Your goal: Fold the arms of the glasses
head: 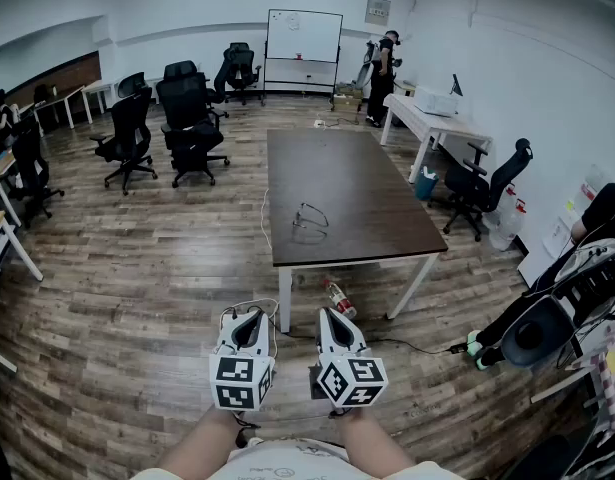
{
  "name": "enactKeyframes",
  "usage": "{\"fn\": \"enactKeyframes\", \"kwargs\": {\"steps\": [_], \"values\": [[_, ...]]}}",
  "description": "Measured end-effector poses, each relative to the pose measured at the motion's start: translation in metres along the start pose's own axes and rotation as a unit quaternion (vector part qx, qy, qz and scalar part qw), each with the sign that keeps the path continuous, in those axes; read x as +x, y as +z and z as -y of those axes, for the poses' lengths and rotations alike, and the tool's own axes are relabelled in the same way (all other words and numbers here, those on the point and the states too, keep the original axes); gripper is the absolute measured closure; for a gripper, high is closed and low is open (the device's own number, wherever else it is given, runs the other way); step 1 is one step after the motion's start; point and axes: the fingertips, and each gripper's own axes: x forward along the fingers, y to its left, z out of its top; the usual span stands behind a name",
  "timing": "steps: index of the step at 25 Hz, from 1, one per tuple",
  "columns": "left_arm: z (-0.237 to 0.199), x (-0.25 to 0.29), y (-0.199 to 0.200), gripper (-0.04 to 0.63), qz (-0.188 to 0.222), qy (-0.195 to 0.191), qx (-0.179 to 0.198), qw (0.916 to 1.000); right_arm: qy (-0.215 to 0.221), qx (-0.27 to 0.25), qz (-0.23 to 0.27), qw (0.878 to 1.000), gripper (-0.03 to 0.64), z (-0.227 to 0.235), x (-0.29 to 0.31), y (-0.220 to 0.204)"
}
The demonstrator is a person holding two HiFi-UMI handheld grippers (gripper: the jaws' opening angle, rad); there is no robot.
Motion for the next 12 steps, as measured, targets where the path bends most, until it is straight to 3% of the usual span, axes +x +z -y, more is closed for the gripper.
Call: {"fn": "enactKeyframes", "kwargs": {"steps": [12], "values": [[-0.027,0.001,-0.013,0.58,-0.01,-0.015,-0.004,0.9998,-0.006,-0.01,0.0,1.0,0.601,-0.028,0.017,-0.012]]}}
